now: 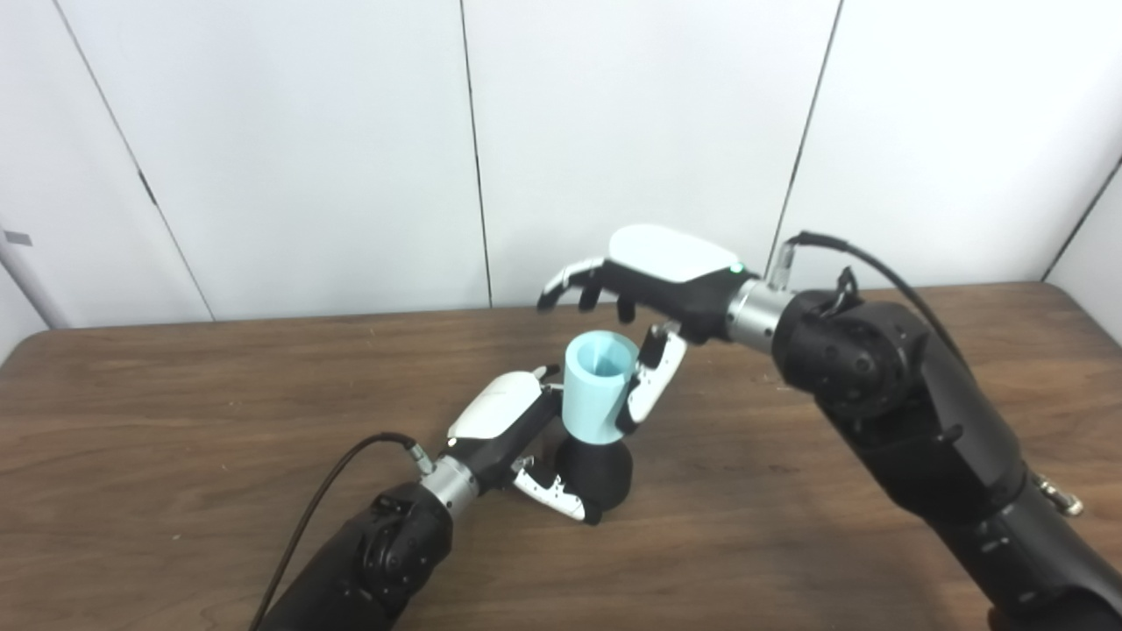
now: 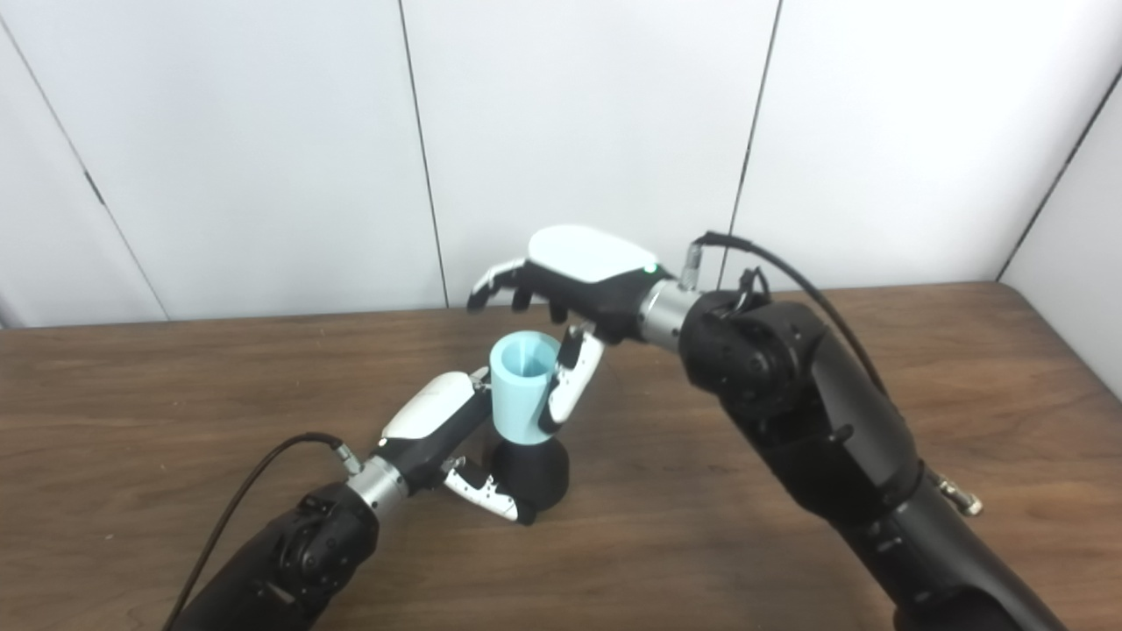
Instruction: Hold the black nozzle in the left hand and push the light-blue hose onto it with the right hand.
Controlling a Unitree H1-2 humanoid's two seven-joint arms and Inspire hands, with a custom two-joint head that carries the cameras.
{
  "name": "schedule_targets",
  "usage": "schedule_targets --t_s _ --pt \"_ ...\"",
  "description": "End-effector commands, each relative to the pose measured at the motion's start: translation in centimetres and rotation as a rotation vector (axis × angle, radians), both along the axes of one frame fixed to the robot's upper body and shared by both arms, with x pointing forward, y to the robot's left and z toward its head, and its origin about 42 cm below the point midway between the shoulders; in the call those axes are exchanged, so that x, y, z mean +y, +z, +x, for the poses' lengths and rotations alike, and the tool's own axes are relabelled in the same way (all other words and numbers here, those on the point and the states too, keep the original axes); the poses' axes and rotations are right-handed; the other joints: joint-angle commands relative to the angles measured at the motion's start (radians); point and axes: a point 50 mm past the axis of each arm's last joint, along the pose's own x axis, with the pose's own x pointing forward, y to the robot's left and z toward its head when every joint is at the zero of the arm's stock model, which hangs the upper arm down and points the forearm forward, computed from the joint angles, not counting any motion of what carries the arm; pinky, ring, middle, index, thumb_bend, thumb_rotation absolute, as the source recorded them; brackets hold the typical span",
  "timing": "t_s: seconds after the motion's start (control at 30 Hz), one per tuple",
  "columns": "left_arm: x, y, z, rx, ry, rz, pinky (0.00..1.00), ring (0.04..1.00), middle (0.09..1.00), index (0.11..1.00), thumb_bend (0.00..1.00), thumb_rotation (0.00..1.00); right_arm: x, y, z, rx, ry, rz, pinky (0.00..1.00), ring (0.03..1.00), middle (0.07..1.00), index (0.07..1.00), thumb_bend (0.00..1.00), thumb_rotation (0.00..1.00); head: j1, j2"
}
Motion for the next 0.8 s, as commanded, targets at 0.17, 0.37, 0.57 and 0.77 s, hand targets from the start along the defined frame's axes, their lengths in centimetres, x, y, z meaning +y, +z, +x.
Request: schedule_targets --t_s 0.17,0.37,0.57,0.77 --pt "0.7 -2.7 -0.6 0.086 -0.016 0.116 1.00 0.582 0.437 0.500 0.52 0.00 -1.1 2.5 -1.0 -0.180 -0.014 0.015 0.90 0.999 1.000 0.921 0.90 0.13 -0.007 0.001" --pt "0.7 -2.6 -0.5 0.084 -0.014 0.116 1.00 0.582 0.437 0.500 0.52 0.00 -1.9 1.7 -1.9 -0.067 0.063 -0.020 0.89 1.000 1.000 0.959 0.95 0.17 -0.004 0.002" --pt "0.7 -2.4 -0.5 0.080 -0.014 0.114 1.00 0.582 0.439 0.500 0.52 0.00 -2.8 0.7 -2.7 -0.013 0.112 -0.004 0.90 1.000 1.000 0.965 0.91 0.22 -0.003 0.005" --pt "0.7 -2.4 -0.4 0.074 -0.014 0.115 1.00 0.582 0.442 0.499 0.53 0.00 -3.3 -1.0 -3.6 0.028 0.176 -0.018 0.93 1.000 1.000 0.969 0.72 0.50 0.002 0.008"
